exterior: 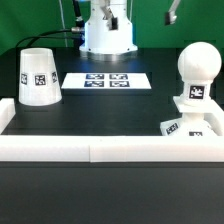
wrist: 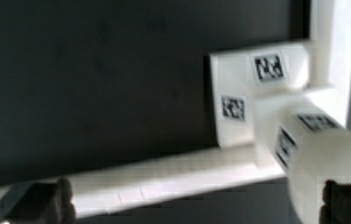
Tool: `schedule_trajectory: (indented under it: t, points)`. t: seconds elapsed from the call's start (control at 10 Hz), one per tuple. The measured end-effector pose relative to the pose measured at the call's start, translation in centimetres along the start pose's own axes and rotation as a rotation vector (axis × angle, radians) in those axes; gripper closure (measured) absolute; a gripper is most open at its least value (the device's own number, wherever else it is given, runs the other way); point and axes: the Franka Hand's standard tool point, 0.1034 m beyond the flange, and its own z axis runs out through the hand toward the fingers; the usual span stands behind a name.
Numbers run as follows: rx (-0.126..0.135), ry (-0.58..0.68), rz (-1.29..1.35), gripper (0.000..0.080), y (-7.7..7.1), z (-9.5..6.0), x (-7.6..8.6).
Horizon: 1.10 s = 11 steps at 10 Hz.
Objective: Assemble lamp
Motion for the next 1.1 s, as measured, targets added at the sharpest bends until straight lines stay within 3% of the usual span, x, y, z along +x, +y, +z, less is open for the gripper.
schedule_trajectory:
  t: [0.2, 0.7, 0.9, 1.1]
  points:
    - [-0.022, 0.006, -0.004, 0.0100, 1.2, 1.2, -2.0]
    - [-0.021, -0.007, -0.001, 0.0100, 1.3, 1.4, -2.3]
    - [-0.031, -0.039, -0.007, 0.0100, 2.8, 2.2, -5.0]
    - [-0.025, -0.060, 0.003, 0.0100, 5.6, 2.2, -7.8]
